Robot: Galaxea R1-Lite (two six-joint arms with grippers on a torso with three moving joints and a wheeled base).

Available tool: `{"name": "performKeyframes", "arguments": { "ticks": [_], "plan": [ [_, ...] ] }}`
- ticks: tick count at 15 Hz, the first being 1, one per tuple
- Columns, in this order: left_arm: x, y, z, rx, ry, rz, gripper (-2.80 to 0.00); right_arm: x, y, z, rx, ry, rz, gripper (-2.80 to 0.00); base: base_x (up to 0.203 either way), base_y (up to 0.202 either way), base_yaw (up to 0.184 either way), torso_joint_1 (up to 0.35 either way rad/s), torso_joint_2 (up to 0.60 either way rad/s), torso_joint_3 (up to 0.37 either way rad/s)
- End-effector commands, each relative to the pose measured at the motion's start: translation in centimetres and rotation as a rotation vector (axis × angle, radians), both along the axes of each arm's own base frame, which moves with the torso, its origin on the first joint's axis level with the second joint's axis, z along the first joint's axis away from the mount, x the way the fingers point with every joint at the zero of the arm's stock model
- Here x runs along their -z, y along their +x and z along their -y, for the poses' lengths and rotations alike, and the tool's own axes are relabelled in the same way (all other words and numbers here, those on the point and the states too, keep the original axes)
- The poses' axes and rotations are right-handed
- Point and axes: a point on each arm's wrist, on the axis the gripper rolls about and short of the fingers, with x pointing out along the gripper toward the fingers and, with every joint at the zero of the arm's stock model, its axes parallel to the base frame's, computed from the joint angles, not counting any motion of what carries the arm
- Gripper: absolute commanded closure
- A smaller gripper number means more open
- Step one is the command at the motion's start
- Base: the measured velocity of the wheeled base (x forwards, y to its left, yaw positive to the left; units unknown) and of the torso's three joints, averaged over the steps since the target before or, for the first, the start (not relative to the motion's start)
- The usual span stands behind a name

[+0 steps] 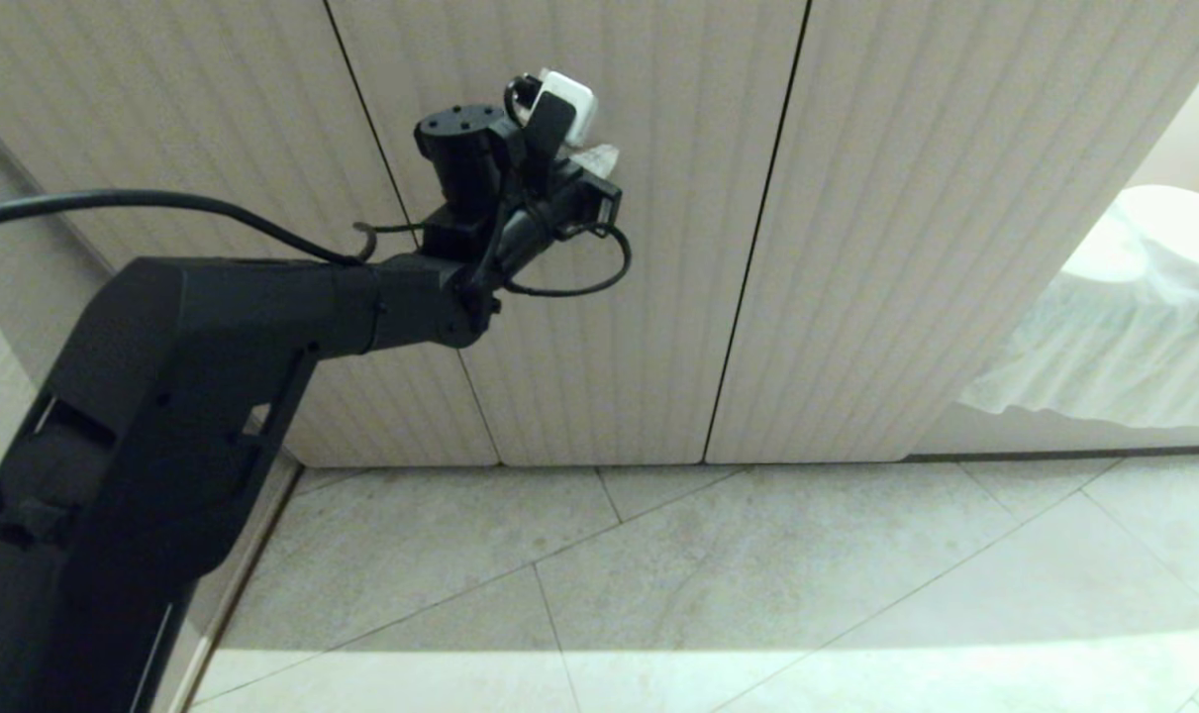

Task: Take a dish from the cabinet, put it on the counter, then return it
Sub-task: Close the cabinet door

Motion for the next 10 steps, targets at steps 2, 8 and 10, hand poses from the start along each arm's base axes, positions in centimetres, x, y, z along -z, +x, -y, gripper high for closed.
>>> {"name": "performKeyframes", "arguments": {
  "ticks": [2, 8, 10],
  "plan": [
    [-0.5, 0.8, -2.1, -0.079, 0.009, 0.074, 0.00, 0.0, 0.0, 0.0, -0.002, 0.001, 0.001, 0.00, 0.000, 0.000, 0.000, 0.000, 0.00, 0.000],
    [-5.5, -1.6, -5.4, -0.158, -0.012, 0.113, 0.00, 0.0, 0.0, 0.0, -0.001, 0.002, 0.001, 0.00, 0.000, 0.000, 0.000, 0.000, 0.00, 0.000],
    [-7.4, -3.1, -6.4, -0.167, -0.004, 0.095, 0.00, 0.0, 0.0, 0.0, 0.000, 0.000, 0.001, 0.00, 0.000, 0.000, 0.000, 0.000, 0.00, 0.000]
  ]
}}
